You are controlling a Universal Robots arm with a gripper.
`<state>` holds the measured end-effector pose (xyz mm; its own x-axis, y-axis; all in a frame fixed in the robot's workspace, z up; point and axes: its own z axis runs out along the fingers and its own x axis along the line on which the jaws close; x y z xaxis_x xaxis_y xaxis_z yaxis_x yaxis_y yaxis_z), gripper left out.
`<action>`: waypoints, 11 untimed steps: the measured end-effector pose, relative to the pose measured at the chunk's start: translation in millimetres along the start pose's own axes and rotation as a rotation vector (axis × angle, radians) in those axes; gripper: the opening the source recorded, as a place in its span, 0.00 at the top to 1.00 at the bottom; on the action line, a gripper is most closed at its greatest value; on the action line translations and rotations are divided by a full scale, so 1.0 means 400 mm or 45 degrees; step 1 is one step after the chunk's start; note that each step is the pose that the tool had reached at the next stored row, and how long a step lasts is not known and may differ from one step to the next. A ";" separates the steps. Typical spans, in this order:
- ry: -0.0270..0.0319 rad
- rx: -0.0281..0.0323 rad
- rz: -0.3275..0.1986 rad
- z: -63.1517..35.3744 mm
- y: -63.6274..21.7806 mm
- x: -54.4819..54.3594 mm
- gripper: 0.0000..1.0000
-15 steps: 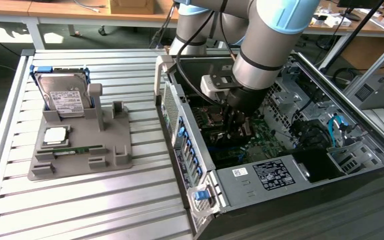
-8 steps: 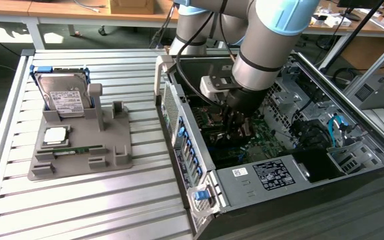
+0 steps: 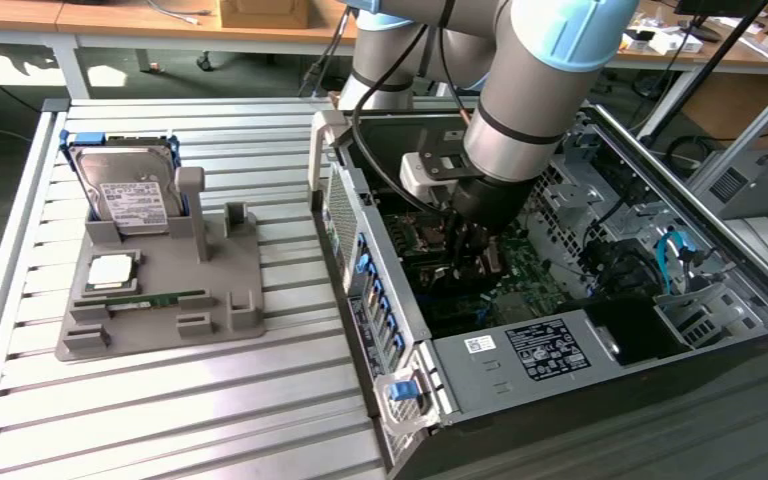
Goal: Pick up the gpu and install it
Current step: 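Insert the gpu into the slot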
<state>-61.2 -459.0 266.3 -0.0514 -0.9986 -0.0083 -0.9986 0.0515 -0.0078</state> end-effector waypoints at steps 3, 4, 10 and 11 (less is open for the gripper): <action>0.0000 0.0000 0.000 0.000 0.000 0.000 0.73; 0.0000 0.0000 0.000 0.000 0.000 0.000 0.73; -0.0001 -0.0001 -0.012 0.000 0.000 0.000 0.73; -0.0002 -0.0001 -0.020 0.000 0.000 0.000 0.73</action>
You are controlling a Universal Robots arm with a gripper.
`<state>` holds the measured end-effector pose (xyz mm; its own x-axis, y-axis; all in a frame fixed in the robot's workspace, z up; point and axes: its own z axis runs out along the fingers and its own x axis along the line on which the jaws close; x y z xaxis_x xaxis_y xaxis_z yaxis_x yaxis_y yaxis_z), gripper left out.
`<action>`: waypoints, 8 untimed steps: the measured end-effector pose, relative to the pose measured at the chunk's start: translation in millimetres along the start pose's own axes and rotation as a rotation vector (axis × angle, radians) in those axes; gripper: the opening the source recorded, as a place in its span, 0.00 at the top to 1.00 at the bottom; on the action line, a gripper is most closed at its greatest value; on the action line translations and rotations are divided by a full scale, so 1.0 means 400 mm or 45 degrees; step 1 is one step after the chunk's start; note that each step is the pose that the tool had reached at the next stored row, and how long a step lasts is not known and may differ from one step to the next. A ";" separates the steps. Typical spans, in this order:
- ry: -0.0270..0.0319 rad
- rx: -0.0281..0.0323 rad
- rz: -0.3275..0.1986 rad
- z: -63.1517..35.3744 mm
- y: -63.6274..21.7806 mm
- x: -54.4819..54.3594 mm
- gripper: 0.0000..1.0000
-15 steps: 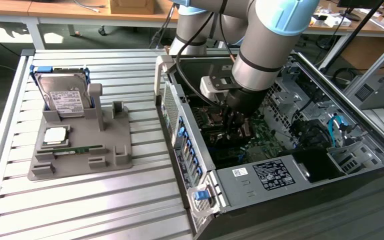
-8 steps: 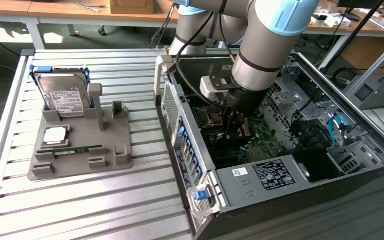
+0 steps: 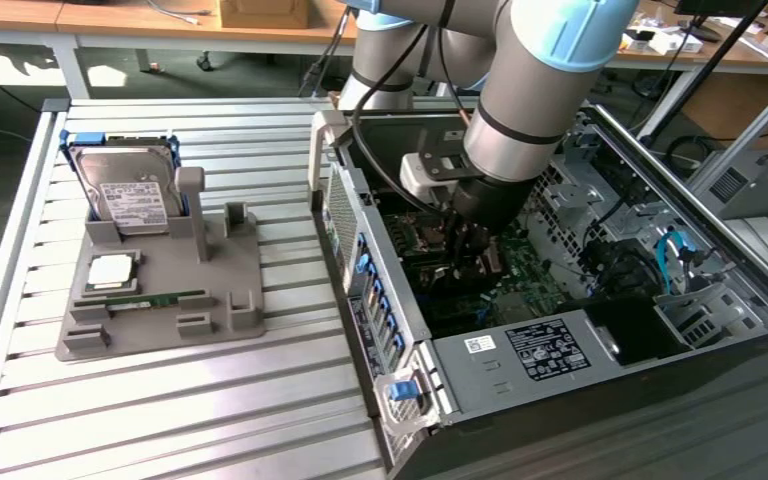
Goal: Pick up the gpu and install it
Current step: 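Insert the gpu into the slot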
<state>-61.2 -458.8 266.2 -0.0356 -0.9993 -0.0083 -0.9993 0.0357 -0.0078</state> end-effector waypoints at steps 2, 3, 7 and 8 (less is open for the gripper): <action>-0.0006 -0.0001 -0.021 0.000 0.000 0.000 0.73; -0.0005 -0.0001 -0.023 0.000 0.000 0.000 0.73; 0.0000 -0.0005 -0.030 0.000 0.000 0.000 0.73; 0.0004 -0.0008 -0.032 0.003 0.000 0.000 0.73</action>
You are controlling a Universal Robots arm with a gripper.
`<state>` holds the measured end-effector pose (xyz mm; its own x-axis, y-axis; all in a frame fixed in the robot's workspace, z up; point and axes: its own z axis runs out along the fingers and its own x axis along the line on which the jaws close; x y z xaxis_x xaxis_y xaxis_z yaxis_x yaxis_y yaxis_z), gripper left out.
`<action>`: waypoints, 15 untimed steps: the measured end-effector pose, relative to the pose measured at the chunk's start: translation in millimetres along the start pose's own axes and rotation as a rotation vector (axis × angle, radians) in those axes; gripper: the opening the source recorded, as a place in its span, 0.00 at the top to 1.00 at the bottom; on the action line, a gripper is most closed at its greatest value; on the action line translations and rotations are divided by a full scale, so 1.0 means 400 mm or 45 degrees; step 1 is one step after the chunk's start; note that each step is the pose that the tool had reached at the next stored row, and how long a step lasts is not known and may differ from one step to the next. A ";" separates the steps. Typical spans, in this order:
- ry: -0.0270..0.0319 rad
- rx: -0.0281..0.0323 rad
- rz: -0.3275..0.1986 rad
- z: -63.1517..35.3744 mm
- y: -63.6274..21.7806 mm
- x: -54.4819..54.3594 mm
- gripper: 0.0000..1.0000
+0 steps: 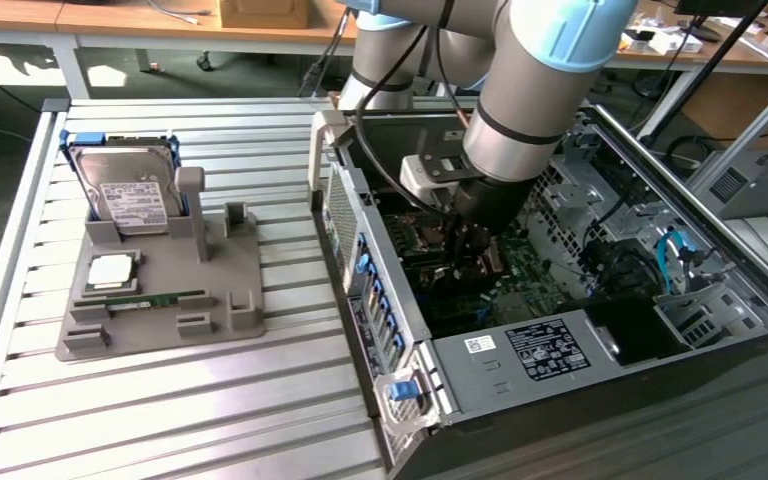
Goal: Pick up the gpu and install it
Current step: 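Insert the gpu into the slot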
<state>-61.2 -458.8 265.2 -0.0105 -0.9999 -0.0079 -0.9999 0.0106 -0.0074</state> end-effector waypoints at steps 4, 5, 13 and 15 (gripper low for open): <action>0.0012 0.0000 -0.022 0.008 0.000 0.000 0.73; 0.0028 0.0000 -0.023 0.008 0.000 0.000 0.73; 0.0027 0.0057 -0.022 -0.007 0.001 0.000 0.73; 0.0032 0.0055 -0.022 -0.007 0.001 0.000 0.73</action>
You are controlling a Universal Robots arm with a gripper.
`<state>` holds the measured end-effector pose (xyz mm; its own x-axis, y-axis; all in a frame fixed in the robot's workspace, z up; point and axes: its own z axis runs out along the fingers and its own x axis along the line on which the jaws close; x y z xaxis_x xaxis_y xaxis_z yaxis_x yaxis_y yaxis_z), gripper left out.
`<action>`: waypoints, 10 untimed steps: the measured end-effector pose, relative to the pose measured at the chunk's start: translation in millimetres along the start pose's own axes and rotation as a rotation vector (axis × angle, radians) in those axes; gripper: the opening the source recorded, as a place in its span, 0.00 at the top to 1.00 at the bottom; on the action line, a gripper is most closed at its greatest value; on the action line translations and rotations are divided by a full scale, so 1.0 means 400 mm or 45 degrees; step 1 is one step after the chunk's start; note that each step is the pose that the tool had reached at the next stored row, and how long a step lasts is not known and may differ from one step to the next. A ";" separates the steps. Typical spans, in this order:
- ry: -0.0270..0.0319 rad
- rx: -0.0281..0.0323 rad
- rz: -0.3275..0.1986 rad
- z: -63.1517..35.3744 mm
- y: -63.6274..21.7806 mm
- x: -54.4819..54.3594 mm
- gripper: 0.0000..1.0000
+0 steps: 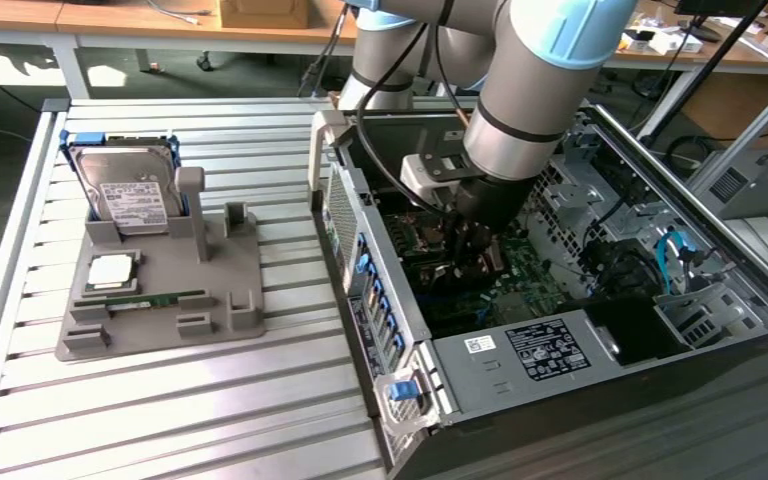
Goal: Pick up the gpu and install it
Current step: 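Insert the gpu into the slot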
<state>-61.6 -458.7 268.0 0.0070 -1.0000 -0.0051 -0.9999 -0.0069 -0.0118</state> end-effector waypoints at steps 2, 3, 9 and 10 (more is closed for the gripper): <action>0.0011 -0.0004 -0.004 0.001 0.000 0.000 0.73; 0.0016 -0.0004 -0.005 0.001 0.000 0.000 0.73; 0.0059 -0.0007 -0.016 0.005 0.000 -0.005 0.73; 0.0064 -0.0006 -0.017 0.005 0.000 -0.005 0.73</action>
<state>-61.5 -456.7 266.1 0.0202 -0.9998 0.0001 -0.9997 -0.0202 -0.0114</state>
